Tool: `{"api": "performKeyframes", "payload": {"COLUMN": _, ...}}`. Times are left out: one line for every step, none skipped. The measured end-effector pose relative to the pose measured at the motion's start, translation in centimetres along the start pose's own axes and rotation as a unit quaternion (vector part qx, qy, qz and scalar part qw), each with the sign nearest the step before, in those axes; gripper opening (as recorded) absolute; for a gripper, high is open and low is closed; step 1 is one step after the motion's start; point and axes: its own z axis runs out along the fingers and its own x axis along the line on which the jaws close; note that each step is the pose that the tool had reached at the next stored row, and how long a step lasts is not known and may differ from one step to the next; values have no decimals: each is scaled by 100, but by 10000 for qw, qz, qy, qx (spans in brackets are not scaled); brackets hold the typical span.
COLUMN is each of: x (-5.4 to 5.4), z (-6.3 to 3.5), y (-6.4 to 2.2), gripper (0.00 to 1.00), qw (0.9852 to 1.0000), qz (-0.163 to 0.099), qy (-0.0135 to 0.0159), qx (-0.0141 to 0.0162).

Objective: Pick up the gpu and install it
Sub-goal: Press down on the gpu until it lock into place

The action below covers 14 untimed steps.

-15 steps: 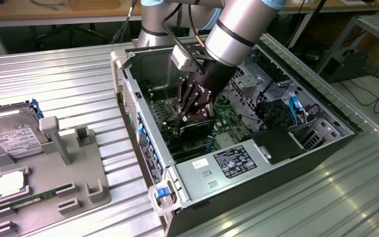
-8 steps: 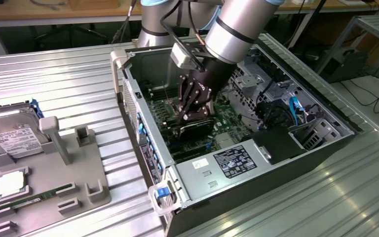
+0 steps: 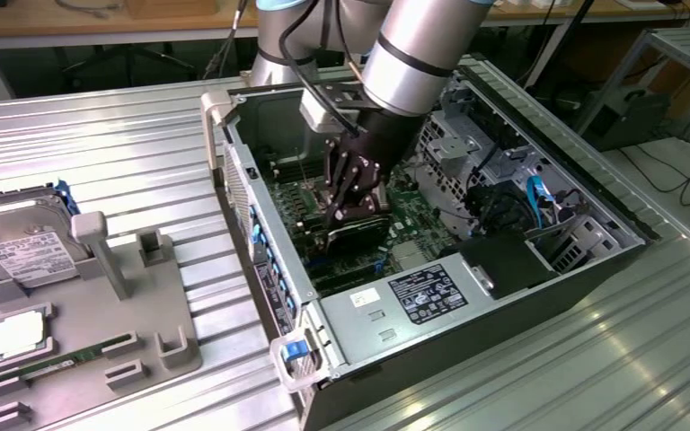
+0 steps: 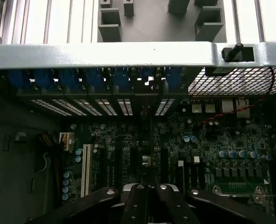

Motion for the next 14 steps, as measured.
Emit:
{"api": "performKeyframes", "payload": {"x": -3, "z": 2, "y": 11, "gripper": 11, "qw": 10000, "qz": 5, "qy": 14, "qx": 33}}
{"api": "performKeyframes", "payload": {"x": -5, "z": 6, "y": 25, "gripper": 11, "qw": 10000, "qz": 10, "qy": 30, "qx": 68}}
{"api": "performKeyframes", "payload": {"x": -7, "z": 9, "y": 36, "gripper": 11, "qw": 9999, "qz": 15, "qy": 46, "qx": 101}}
{"api": "performKeyframes", "payload": {"x": -8, "z": 12, "y": 47, "gripper": 11, "qw": 9999, "qz": 22, "qy": 67, "qx": 140}}
{"api": "performKeyframes", "payload": {"x": -10, "z": 14, "y": 57, "gripper": 11, "qw": 9998, "qz": 28, "qy": 86, "qx": 174}}
{"api": "performKeyframes", "payload": {"x": -11, "z": 17, "y": 69, "gripper": 11, "qw": 9997, "qz": 35, "qy": 110, "qx": 214}}
{"api": "performKeyframes", "payload": {"x": -13, "z": 19, "y": 79, "gripper": 11, "qw": 9996, "qz": 41, "qy": 130, "qx": 249}}
{"api": "performKeyframes", "payload": {"x": -17, "z": 24, "y": 97, "gripper": 11, "qw": 9994, "qz": 52, "qy": 165, "qx": 308}}
{"api": "performKeyframes", "payload": {"x": -22, "z": 26, "y": 108, "gripper": 11, "qw": 9992, "qz": 59, "qy": 188, "qx": 345}}
{"api": "performKeyframes", "payload": {"x": -30, "z": 28, "y": 116, "gripper": 11, "qw": 9991, "qz": 65, "qy": 209, "qx": 374}}
{"api": "performKeyframes", "payload": {"x": -41, "z": 30, "y": 125, "gripper": 11, "qw": 9989, "qz": 68, "qy": 216, "qx": 399}}
{"api": "performKeyframes", "payload": {"x": -51, "z": 33, "y": 139, "gripper": 11, "qw": 9988, "qz": 70, "qy": 222, "qx": 425}}
{"api": "performKeyframes", "payload": {"x": -62, "z": 36, "y": 150, "gripper": 11, "qw": 9987, "qz": 72, "qy": 225, "qx": 442}}
{"api": "performKeyframes", "payload": {"x": -74, "z": 39, "y": 160, "gripper": 11, "qw": 9987, "qz": 73, "qy": 226, "qx": 452}}
